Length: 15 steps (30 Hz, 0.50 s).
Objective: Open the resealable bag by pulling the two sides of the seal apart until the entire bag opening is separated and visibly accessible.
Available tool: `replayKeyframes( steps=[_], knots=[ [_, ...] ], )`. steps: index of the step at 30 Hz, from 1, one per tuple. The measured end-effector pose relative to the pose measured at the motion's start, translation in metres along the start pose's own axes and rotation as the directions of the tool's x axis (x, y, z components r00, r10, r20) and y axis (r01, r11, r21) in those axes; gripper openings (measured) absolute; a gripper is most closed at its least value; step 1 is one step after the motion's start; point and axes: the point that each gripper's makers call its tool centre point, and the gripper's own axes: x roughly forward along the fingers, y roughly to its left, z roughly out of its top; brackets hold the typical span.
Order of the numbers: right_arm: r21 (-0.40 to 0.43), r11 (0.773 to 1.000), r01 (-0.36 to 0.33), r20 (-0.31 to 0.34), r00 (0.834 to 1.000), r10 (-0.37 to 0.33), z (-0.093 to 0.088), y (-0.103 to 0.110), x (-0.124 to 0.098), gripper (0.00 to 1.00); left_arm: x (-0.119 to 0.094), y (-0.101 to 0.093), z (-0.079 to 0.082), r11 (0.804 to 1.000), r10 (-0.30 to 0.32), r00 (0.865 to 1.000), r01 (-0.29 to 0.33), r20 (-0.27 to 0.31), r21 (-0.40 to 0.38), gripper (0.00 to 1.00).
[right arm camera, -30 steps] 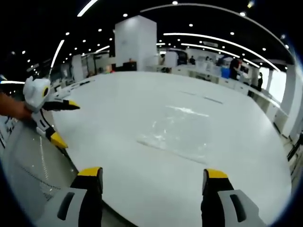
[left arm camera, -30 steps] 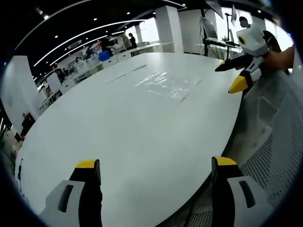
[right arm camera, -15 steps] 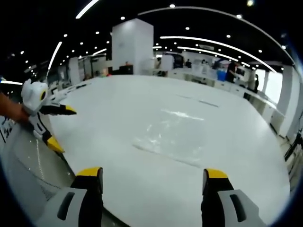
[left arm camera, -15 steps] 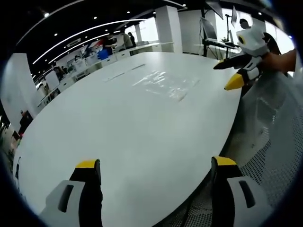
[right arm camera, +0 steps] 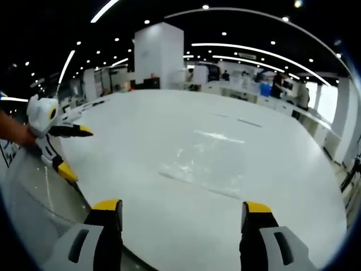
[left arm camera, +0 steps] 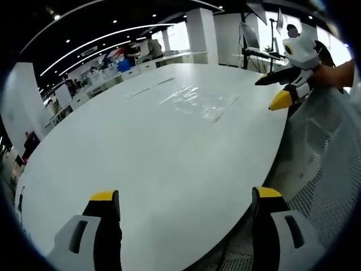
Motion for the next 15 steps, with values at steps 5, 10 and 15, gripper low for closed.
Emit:
replayKeyframes(
  steps=[5,10,15],
  knots=[
    [-0.001,1.000,-0.007,-0.016,1.000,0.007,-0.0027,0.0017,0.0007,0.86,0.0004,0.0000,-0.0002,1.000,-0.002,1.000,0.002,0.001,-0.003,0.96],
    [0.000,1.000,-0.007,-0.024,1.000,0.007,-0.0042,0.0018,0.0009,0.85,0.0003,0.0006,-0.0003,1.000,0.000,1.000,0.000,0.000,-0.003,0.96],
    [0.003,1.000,-0.014,-0.031,0.999,0.014,-0.0056,0.0030,0.0012,0.85,0.0002,0.0017,-0.0005,1.000,0.005,1.000,-0.005,0.000,-0.007,0.96]
  ],
)
